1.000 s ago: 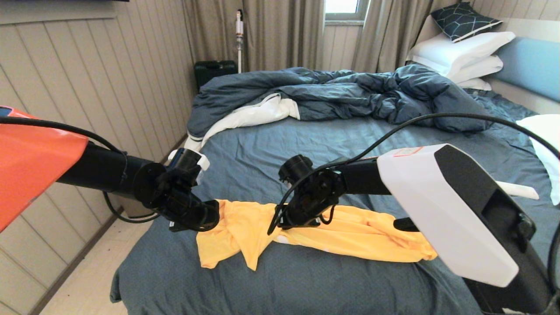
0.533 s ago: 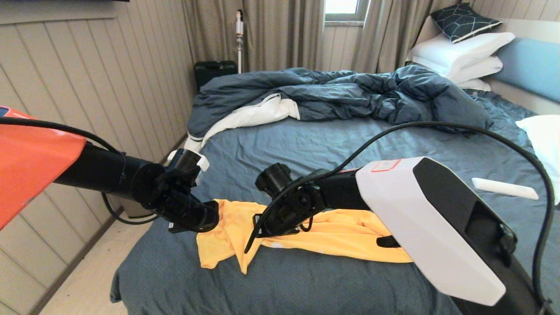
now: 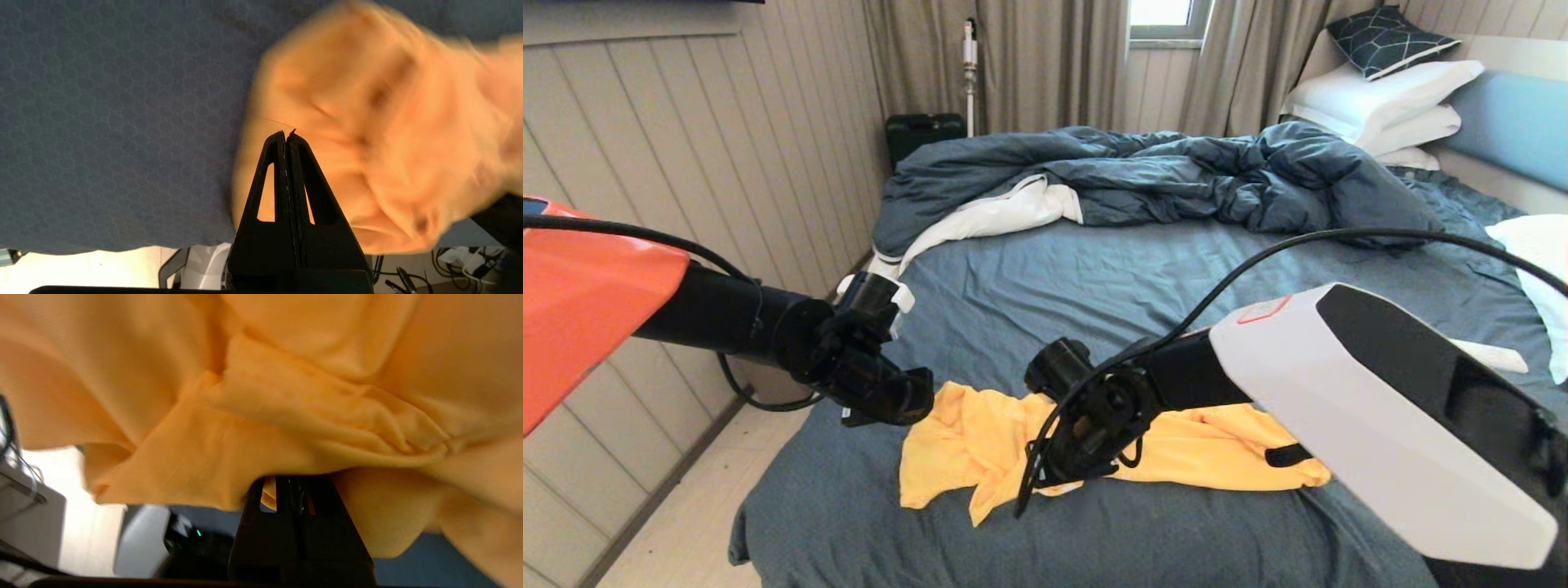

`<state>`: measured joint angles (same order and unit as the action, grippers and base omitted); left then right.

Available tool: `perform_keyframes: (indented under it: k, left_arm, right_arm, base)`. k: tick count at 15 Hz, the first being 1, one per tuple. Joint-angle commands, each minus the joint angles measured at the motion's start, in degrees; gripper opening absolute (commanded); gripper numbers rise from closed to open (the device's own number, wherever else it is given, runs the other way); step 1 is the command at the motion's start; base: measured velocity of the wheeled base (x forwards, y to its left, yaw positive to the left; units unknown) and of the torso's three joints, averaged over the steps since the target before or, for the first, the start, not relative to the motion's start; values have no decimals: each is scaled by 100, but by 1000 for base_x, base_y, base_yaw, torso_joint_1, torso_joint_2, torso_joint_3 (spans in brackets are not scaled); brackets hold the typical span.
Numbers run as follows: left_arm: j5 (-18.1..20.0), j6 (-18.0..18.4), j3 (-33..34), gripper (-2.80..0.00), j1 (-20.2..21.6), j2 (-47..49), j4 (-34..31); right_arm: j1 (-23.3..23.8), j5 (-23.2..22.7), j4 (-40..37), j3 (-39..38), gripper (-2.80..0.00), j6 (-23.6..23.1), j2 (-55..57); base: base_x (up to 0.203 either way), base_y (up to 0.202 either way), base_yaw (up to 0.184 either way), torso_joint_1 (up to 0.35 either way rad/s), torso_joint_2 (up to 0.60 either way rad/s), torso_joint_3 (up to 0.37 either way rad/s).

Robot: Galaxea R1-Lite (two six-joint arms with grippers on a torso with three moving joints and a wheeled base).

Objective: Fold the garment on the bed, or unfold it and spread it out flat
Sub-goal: Fold the yellow T-shirt

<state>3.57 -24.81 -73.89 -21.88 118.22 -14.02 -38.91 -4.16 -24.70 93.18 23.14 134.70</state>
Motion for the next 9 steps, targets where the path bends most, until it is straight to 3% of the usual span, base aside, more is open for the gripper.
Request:
perform_keyframes:
  k: [1,5,9]
  left_arm:
    - [16,-15,-29,-280,0,70,-4]
    - [21,-29,-100,-280,22,114,13]
    - [21,-14,-274,-280,316,94,-13]
  right_arm:
    - [116,3,-23,-419,-280,-37,-460]
    - [270,3,0,-133,-280,-55,-517]
    - [219,-4,0,83,-280,-38,-549]
  base:
    - [0,0,0,0,0,0]
    - [0,0,0,0,0,0]
    - [0,0,0,0,0,0]
